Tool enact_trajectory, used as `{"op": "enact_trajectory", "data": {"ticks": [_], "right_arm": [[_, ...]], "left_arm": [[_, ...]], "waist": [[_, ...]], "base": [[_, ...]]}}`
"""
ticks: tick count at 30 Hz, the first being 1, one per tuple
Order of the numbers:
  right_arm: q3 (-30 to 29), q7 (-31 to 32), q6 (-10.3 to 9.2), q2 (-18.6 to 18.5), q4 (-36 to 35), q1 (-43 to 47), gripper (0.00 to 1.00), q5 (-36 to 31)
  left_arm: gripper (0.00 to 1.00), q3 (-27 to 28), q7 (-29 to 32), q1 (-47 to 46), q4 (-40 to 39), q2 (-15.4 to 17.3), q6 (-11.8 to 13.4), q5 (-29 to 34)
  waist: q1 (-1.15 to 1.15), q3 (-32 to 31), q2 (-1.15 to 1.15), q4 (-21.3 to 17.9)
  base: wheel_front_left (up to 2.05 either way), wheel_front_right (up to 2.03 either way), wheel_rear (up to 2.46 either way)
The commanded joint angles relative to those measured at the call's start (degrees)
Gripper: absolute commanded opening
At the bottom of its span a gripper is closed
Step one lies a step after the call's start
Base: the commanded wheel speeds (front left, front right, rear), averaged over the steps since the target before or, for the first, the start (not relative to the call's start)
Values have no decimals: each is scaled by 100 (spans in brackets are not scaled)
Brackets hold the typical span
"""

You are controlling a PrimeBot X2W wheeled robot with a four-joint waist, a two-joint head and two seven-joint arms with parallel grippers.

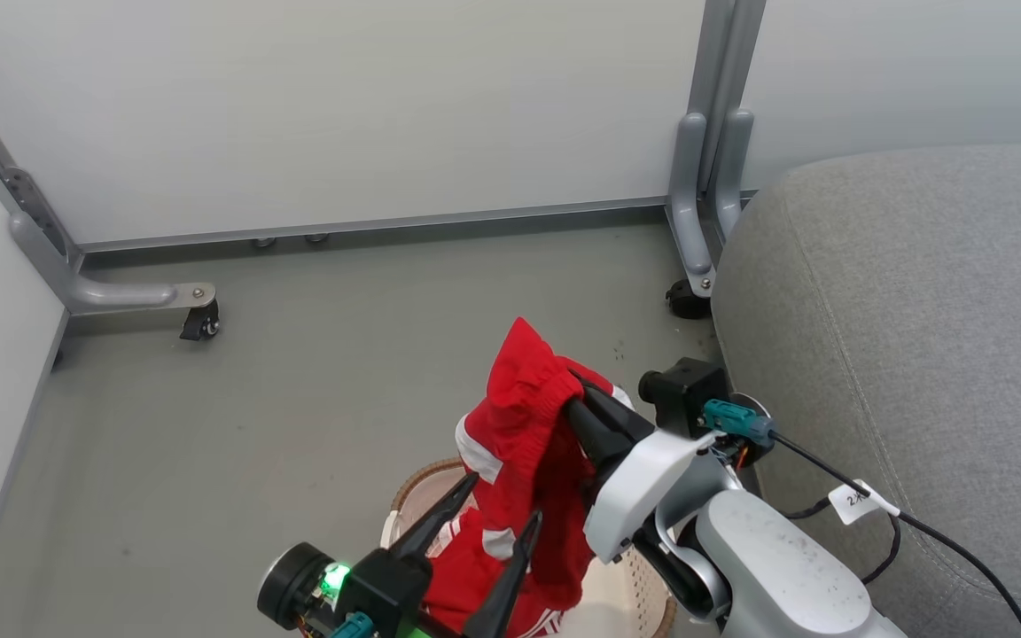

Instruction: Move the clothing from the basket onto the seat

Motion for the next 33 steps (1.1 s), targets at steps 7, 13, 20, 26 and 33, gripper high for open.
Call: {"op": "enact_trajectory", "data": {"ticks": [7, 13, 20, 26, 33], "right_arm": [[-31, -11, 1, -8, 39, 66, 0, -1], [-109, -38, 1, -68, 40, -47, 0, -73], [-295, -20, 1, -232, -15, -181, 0, -150], [-565, -77, 1, -329, -39, -299, 0, -207], [-936, -183, 1, -416, 21, -287, 0, -241]], "left_arm": [[100, 6, 19, 47, 3, 106, 36, 6], [100, -1, 47, -12, 32, 120, 56, -29], [100, -5, 78, -149, 18, 147, 76, 12], [100, -91, 116, -329, -27, 114, 12, 72], [100, -240, 179, -475, -84, 45, -67, 118]], "waist": [[0, 48, 0, -180], [0, 166, 0, -461], [0, 429, 0, -1038], [0, 726, 0, -1642], [0, 958, 0, -2210]], "base": [[0, 0, 0], [0, 0, 0], [0, 0, 0], [0, 0, 0], [0, 0, 0]]}}
